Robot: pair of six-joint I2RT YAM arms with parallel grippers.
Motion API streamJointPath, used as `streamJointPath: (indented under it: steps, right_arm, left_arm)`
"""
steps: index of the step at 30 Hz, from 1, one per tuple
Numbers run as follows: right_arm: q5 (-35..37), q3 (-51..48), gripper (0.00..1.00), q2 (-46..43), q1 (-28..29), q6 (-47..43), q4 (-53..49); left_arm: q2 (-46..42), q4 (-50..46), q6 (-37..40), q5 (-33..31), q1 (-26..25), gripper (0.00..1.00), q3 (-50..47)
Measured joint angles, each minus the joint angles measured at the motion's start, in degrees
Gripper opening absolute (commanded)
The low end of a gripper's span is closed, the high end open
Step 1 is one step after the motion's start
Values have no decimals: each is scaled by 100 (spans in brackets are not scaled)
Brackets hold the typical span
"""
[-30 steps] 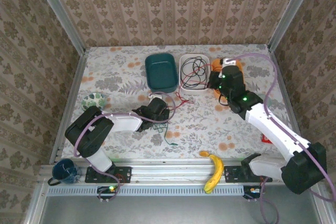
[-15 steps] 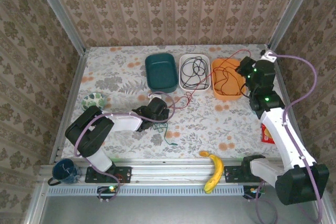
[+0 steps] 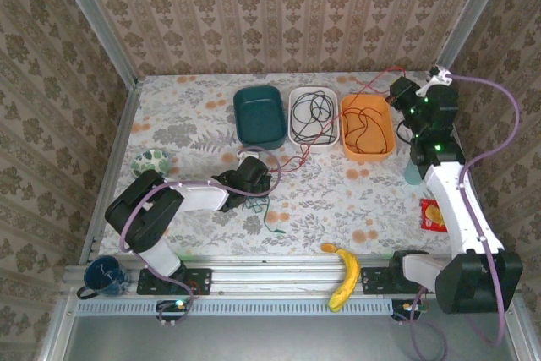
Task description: Untangle the cables
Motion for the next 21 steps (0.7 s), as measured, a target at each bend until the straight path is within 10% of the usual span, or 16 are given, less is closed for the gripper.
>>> streamJointPath:
  steps: [21]
  right_arm:
    - [-1185,-85,0,1447,2170,136,452]
  left_arm:
    - [332,197,695,201,-417,87,328]
